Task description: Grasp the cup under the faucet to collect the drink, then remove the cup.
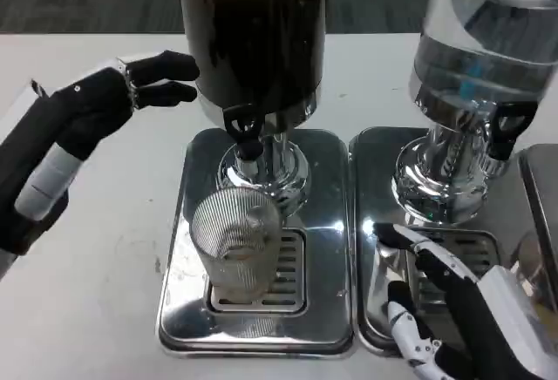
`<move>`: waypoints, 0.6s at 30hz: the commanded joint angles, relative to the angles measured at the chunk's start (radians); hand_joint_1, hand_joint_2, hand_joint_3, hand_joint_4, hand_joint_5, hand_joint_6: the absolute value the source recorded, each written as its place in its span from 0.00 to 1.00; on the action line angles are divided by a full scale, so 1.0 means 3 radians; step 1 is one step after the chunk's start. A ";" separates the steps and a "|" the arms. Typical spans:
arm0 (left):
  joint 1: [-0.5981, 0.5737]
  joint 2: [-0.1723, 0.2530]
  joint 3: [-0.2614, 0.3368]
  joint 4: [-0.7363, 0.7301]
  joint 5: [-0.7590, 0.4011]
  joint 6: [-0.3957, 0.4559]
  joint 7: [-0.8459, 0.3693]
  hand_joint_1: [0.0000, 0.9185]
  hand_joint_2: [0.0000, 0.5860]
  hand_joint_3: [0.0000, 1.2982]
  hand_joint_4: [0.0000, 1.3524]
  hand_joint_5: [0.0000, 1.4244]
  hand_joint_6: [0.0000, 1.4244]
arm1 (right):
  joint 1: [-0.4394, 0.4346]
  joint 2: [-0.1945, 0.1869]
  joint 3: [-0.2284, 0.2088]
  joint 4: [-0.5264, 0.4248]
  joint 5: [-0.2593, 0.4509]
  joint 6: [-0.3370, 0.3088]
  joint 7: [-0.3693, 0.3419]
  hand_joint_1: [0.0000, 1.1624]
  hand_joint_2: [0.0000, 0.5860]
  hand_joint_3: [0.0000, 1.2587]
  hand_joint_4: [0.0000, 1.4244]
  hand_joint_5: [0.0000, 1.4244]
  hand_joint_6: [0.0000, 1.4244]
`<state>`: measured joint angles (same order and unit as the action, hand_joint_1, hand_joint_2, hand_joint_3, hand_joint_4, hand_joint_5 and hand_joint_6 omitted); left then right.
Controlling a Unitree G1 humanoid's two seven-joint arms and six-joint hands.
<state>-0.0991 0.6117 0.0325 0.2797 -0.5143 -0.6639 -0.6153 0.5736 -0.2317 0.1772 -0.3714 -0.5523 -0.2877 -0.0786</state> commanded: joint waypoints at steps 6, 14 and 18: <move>-0.0159 -0.0045 0.0254 -0.0226 -0.0520 0.1127 -0.0849 0.00 0.07 0.21 0.11 0.15 0.10 | -0.0002 0.0050 0.0033 0.0021 0.0043 -0.0004 -0.0031 0.40 0.98 0.18 0.15 0.10 0.15; -0.0327 -0.0125 0.0461 -0.0283 -0.0607 0.1673 -0.1194 0.00 0.08 0.20 0.11 0.15 0.09 | -0.0010 0.0102 0.0045 0.0053 0.0027 -0.0012 -0.0056 0.40 0.98 0.19 0.15 0.10 0.16; -0.0405 -0.0157 0.0510 -0.0238 -0.0577 0.1805 -0.1277 0.00 0.08 0.20 0.11 0.15 0.09 | -0.0038 0.0118 0.0049 0.0084 0.0027 -0.0023 -0.0079 0.40 0.98 0.19 0.15 0.10 0.16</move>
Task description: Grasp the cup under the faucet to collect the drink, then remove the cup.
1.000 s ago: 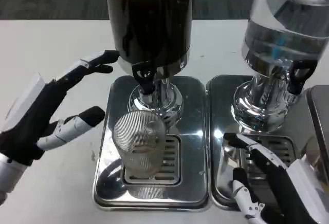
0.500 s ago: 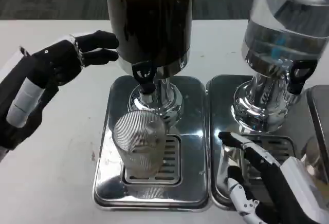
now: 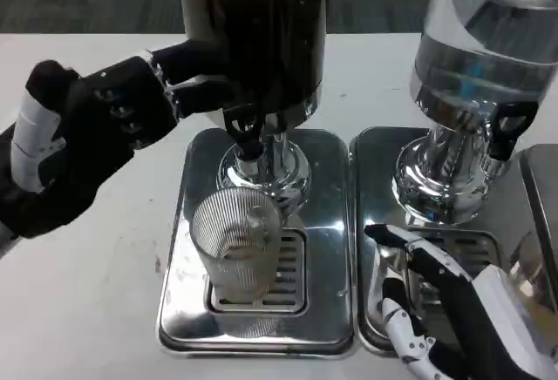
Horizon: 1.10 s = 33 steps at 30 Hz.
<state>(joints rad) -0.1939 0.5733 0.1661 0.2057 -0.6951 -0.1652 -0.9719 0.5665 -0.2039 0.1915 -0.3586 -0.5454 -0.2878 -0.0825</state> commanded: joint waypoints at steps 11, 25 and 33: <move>-0.0334 -0.0098 0.0065 0.0182 0.0107 0.0459 -0.0292 0.00 0.09 0.18 0.10 0.14 0.08 | -0.0047 0.0066 0.0024 0.0138 0.0010 -0.0049 -0.0158 0.40 0.98 0.19 0.15 0.11 0.16; -0.0471 -0.0286 -0.0025 0.0194 0.0285 0.0655 -0.0437 0.00 0.11 0.17 0.09 0.13 0.07 | -0.0102 0.0119 0.0031 0.0217 0.0018 -0.0041 -0.0206 0.40 0.98 0.20 0.15 0.11 0.16; -0.0502 -0.0388 -0.0100 0.0183 0.0372 0.0656 -0.0471 0.00 0.11 0.16 0.07 0.12 0.06 | -0.0109 0.0140 0.0036 0.0265 0.0044 -0.0038 -0.0222 0.40 0.98 0.20 0.15 0.11 0.16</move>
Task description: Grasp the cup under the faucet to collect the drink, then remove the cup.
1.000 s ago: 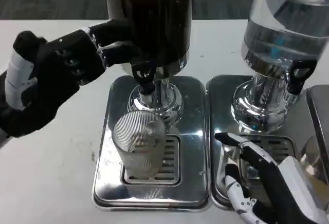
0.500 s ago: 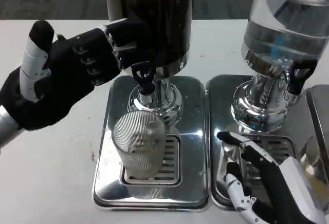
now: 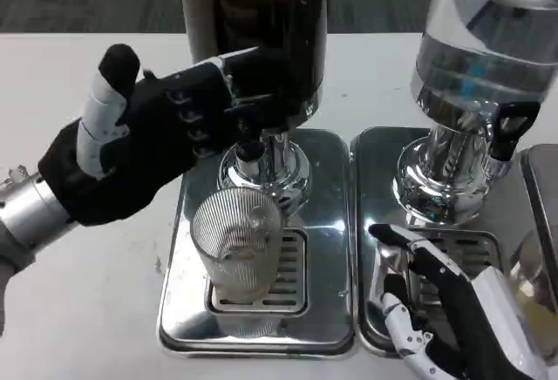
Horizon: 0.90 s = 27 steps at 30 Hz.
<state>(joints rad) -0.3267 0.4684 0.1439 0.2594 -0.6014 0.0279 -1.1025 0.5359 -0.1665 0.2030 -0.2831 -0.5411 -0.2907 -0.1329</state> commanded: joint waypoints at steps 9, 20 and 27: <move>0.0043 -0.0080 -0.0043 -0.0186 0.0169 -0.0096 -0.0011 0.00 0.12 0.15 0.07 0.12 0.06 | -0.0051 0.0017 0.0022 0.0030 0.0038 -0.0004 -0.0022 0.40 0.98 0.20 0.16 0.11 0.16; 0.0177 -0.0011 -0.0030 -0.0388 0.0422 -0.0501 0.0027 0.00 0.12 0.16 0.07 0.11 0.06 | -0.0161 -0.0065 0.0039 0.0063 0.0204 -0.0053 0.0130 0.40 0.98 0.20 0.16 0.12 0.16; 0.0218 0.0025 -0.0014 -0.0412 0.0507 -0.0656 0.0056 0.00 0.12 0.16 0.07 0.11 0.05 | -0.0198 -0.0100 0.0066 0.0053 0.0312 -0.0089 0.0220 0.39 0.94 0.20 0.16 0.12 0.16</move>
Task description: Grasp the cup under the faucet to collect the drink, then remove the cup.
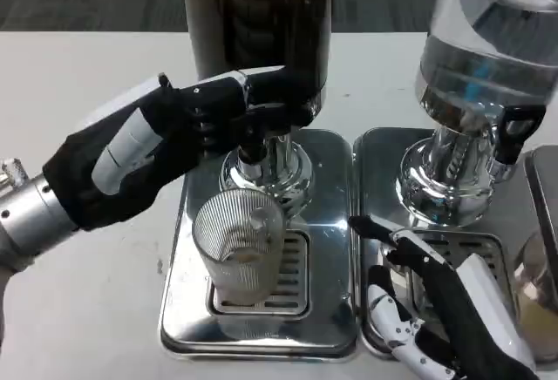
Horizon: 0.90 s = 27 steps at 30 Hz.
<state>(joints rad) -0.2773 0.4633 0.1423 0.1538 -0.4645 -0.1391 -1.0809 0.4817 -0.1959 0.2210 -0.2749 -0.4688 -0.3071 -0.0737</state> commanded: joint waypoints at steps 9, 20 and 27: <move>0.0085 0.0060 -0.0011 -0.0098 0.0111 -0.0257 0.0001 0.00 0.12 0.16 0.08 0.11 0.05 | 0.0009 0.0004 0.0001 0.0002 0.0074 0.0006 0.0016 0.39 0.91 0.20 0.16 0.13 0.16; 0.0114 0.0052 0.0001 -0.0175 0.0088 -0.0296 -0.0007 0.00 0.12 0.16 0.08 0.11 0.05 | 0.0018 0.0012 0.0007 -0.0018 0.0073 0.0065 0.0030 0.38 0.91 0.20 0.16 0.13 0.16; 0.0147 0.0067 -0.0005 -0.0246 0.0117 -0.0353 -0.0009 0.00 0.12 0.16 0.08 0.12 0.06 | 0.0027 0.0011 0.0009 -0.0049 0.0062 0.0102 0.0047 0.39 0.91 0.20 0.16 0.13 0.16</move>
<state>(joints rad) -0.2448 0.4697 0.1448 0.1073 -0.4281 -0.2110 -1.0693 0.4837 -0.1949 0.2229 -0.2785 -0.4534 -0.2876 -0.0632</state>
